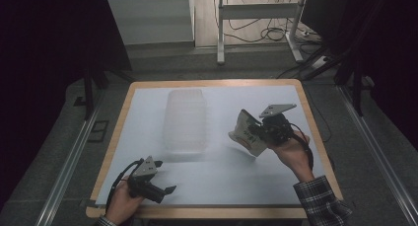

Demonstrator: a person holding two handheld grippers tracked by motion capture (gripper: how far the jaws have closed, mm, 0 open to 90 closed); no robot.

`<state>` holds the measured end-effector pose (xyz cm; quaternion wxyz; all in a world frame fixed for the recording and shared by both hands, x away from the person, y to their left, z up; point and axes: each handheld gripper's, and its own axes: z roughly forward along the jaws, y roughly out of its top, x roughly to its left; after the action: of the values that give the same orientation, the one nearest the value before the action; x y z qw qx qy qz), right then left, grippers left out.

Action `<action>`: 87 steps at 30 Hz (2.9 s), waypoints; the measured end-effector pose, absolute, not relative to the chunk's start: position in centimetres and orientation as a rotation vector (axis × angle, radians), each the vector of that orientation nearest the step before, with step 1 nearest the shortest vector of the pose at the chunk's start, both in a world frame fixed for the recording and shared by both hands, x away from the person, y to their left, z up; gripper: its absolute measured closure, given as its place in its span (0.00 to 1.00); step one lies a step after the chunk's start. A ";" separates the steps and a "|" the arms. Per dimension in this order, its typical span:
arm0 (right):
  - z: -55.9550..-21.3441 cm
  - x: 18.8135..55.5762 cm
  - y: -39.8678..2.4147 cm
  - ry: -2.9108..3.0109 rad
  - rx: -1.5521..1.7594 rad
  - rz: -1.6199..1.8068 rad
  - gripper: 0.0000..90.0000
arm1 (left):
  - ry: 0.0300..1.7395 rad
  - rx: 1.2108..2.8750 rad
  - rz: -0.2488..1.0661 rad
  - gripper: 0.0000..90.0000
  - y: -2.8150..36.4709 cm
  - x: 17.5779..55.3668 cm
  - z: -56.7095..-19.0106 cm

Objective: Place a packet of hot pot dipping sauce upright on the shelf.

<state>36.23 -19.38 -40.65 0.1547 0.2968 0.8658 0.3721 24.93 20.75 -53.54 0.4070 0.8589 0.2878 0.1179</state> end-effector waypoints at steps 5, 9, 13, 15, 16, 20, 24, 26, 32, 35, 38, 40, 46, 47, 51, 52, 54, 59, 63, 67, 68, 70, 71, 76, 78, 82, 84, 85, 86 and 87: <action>-39.9 36.6 -19.6 2.470 0.844 1.083 1.00 | 0.725 2.165 0.299 0.00 20.7 24.9 -53.5; -39.4 36.7 -19.4 2.460 0.816 1.073 1.00 | 0.725 2.165 0.301 0.00 20.7 24.9 -53.5; -39.1 37.2 -19.3 2.465 0.829 1.085 1.00 | 0.726 2.154 0.300 0.00 20.9 24.9 -53.5; -39.0 37.4 -19.2 2.469 0.823 1.092 1.00 | 0.729 2.148 0.299 0.00 20.9 24.9 -53.4; -38.9 37.6 -19.1 2.472 0.818 1.095 1.00 | 0.729 2.149 0.301 0.00 20.9 24.9 -53.4; -38.6 38.1 -18.7 2.477 0.805 1.109 1.00 | 0.735 2.138 0.303 0.00 21.0 24.9 -53.4; -38.2 38.7 -18.3 2.483 0.779 1.123 1.00 | 0.740 2.135 0.309 0.00 21.1 24.9 -53.3; -38.0 39.0 -18.0 2.485 0.766 1.130 1.00 | 0.739 2.135 0.312 0.00 21.2 24.9 -53.3; -37.5 39.8 -17.0 2.482 0.731 1.150 1.00 | 0.739 2.135 0.313 0.00 21.2 24.9 -53.3; -37.3 40.2 -16.4 2.483 0.724 1.160 1.00 | 0.738 2.135 0.314 0.00 21.1 24.9 -53.3; -37.1 40.7 -15.9 2.485 0.708 1.167 1.00 | 0.740 2.133 0.312 0.00 21.1 24.9 -53.3; -36.9 41.1 -15.4 2.489 0.699 1.171 1.00 | 0.739 2.134 0.313 0.00 21.1 24.9 -53.3; -36.5 42.2 -14.2 2.485 0.673 1.185 1.00 | 0.737 2.137 0.313 0.00 21.1 24.9 -53.3; -36.4 42.5 -13.9 2.484 0.670 1.186 1.00 | 0.737 2.136 0.312 0.00 21.1 24.9 -53.3; -36.3 43.3 -13.1 2.492 0.655 1.179 1.00 | 0.732 2.142 0.312 0.00 21.1 24.9 -53.2; -36.3 43.5 -12.8 2.494 0.652 1.179 1.00 | 0.732 2.142 0.311 0.00 21.1 24.9 -53.2; -36.3 43.9 -12.4 2.497 0.641 1.176 1.00 | 0.732 2.142 0.311 0.00 21.1 24.9 -53.2; -36.2 44.8 -11.0 2.518 0.616 1.162 1.00 | 0.731 2.139 0.308 0.00 21.1 24.9 -53.3; -36.2 45.5 -10.0 2.540 0.584 1.146 1.00 | 0.730 2.142 0.308 0.00 21.1 24.9 -53.3; -36.3 46.2 -9.1 2.562 0.566 1.118 1.00 | 0.730 2.140 0.306 0.00 21.1 24.9 -53.3; -36.3 46.3 -8.9 2.568 0.560 1.113 1.00 | 0.730 2.140 0.307 0.00 21.1 24.9 -53.3; -36.3 46.6 -8.5 2.575 0.545 1.104 1.00 | 0.730 2.141 0.306 0.00 21.1 24.9 -53.3; -36.3 46.8 -8.3 2.578 0.540 1.094 1.00 | 0.730 2.141 0.305 0.00 21.1 24.9 -53.3; -36.5 47.6 -7.2 2.598 0.506 1.053 1.00 | 0.730 2.140 0.301 0.00 21.1 24.9 -53.3; -36.6 48.0 -6.8 2.598 0.490 1.032 1.00 | 0.731 2.140 0.300 0.00 21.1 24.9 -53.3; -36.6 48.6 -6.1 2.596 0.471 1.006 1.00 | 0.732 2.138 0.297 0.00 21.1 24.9 -53.3; -36.6 48.8 -6.0 2.608 0.460 1.022 1.00 | 0.732 2.139 0.297 0.00 21.1 24.9 -53.3; -36.6 48.9 -5.9 2.614 0.451 1.015 1.00 | 0.732 2.139 0.296 0.00 21.1 24.9 -53.3; -36.6 49.0 -5.7 2.615 0.451 1.007 1.00 | 0.732 2.140 0.296 0.00 21.1 24.9 -53.3; -36.6 49.1 -5.6 2.614 0.444 0.995 1.00 | 0.732 2.141 0.297 0.00 21.1 24.9 -53.3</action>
<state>49.13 -5.59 -36.63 0.1540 0.1549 0.9120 0.3472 24.93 21.11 -53.32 0.4167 0.8528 0.2917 0.1181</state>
